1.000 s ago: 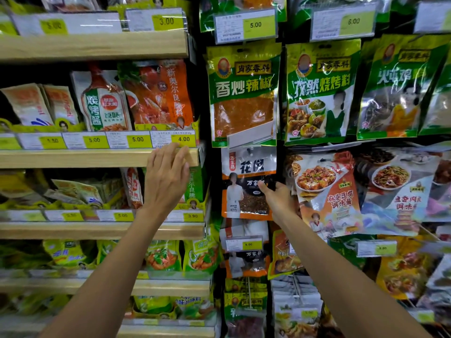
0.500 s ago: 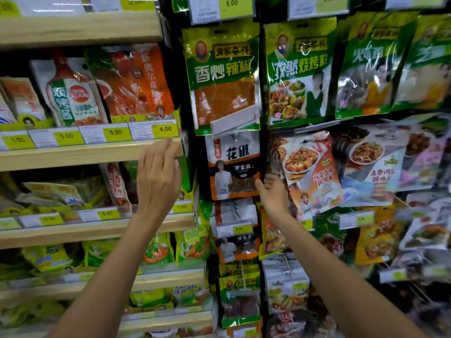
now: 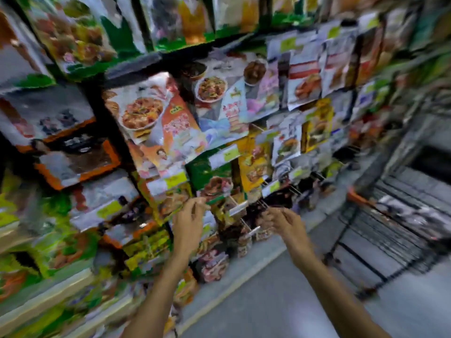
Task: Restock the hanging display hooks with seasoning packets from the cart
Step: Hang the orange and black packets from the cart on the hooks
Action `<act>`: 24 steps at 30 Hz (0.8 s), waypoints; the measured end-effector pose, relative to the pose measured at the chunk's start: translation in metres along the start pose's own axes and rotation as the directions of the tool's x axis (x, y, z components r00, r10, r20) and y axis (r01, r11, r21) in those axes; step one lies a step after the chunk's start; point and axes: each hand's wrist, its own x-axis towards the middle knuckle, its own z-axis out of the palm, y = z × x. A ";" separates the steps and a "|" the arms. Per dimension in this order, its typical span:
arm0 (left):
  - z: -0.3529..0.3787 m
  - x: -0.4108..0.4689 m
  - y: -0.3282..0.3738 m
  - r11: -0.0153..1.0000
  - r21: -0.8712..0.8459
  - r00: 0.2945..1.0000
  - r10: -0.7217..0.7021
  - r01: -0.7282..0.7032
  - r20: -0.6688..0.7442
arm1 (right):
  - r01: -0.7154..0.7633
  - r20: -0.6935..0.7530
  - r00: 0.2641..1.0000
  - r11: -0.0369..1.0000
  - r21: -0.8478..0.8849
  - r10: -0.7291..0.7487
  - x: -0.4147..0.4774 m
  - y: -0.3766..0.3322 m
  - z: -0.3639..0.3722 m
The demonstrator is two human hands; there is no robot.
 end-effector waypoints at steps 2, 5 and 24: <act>0.053 -0.007 0.012 0.996 -0.062 0.991 -0.058 0.065 0.119 | -0.045 -0.098 0.994 0.999 -0.010 0.044 -0.002 0.022 -0.053; 0.134 -0.017 0.033 0.975 -0.127 0.955 -0.144 0.182 0.259 | -0.120 -0.210 0.971 0.992 -0.032 0.111 -0.004 0.049 -0.128; 0.482 0.002 0.147 0.994 -0.018 0.712 -0.061 0.103 0.700 | -0.390 -0.560 0.778 0.918 -0.077 0.284 0.080 0.098 -0.409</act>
